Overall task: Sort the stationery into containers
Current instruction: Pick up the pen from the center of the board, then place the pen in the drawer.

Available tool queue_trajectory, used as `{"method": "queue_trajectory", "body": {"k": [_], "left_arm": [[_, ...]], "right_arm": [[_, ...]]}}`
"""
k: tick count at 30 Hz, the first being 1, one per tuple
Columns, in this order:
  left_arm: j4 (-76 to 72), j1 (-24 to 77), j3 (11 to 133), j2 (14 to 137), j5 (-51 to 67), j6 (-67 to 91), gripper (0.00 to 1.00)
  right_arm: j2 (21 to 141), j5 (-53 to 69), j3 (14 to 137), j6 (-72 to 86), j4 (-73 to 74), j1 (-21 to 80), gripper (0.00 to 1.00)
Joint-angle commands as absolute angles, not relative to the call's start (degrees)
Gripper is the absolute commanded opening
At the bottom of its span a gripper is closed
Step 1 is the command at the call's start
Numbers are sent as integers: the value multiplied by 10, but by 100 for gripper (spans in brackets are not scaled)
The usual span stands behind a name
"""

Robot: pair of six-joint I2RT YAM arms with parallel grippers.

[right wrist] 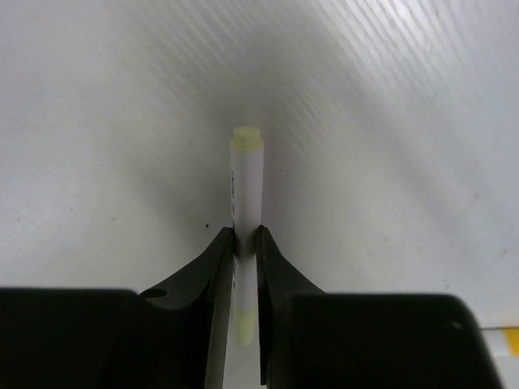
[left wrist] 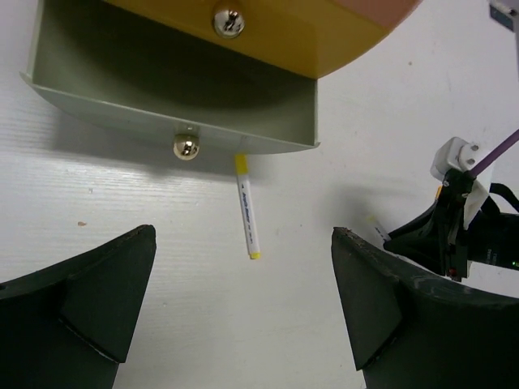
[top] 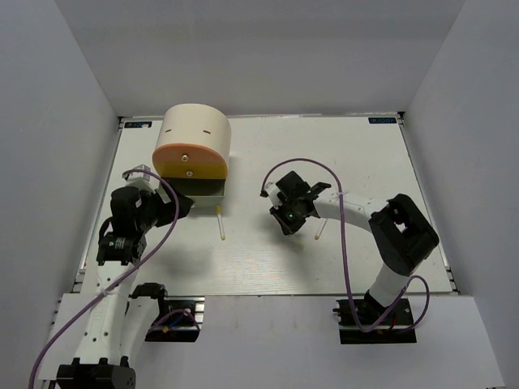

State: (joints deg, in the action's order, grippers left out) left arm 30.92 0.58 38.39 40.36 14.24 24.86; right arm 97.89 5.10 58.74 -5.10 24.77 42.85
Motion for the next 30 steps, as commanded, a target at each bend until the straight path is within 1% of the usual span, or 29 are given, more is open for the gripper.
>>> {"method": "queue_trajectory", "body": {"k": [1, 5, 6, 11, 13, 14, 15, 19, 21, 23, 27, 30], "left_arm": [[324, 8, 410, 373, 140, 243, 99], [324, 8, 394, 354, 140, 293, 99], [324, 8, 388, 348, 140, 302, 99], [319, 3, 367, 320, 142, 352, 99], [319, -3, 359, 306, 148, 358, 99], [314, -3, 353, 306, 149, 366, 99], [314, -3, 348, 301, 149, 367, 97], [314, -3, 343, 301, 154, 382, 97], [320, -3, 343, 301, 167, 382, 93], [339, -3, 343, 312, 185, 376, 88], [363, -3, 349, 360, 208, 353, 87], [358, 4, 349, 355, 221, 347, 87]], "right_arm": [[941, 108, 635, -156, 249, 426, 1], [931, 161, 713, -206, 258, 426, 0], [934, 179, 748, -210, 258, 429, 0], [954, 214, 812, -261, 217, 432, 0], [964, 244, 859, -280, 207, 437, 0], [989, 262, 888, -299, 207, 439, 0], [996, 282, 916, -302, 206, 440, 0], [1056, 335, 1012, -321, 190, 456, 0], [1085, 356, 1046, -326, 182, 468, 0], [1109, 383, 1057, -351, 177, 478, 0], [1160, 413, 1112, -381, 196, 496, 0], [1182, 424, 1122, -396, 191, 502, 0]]}}
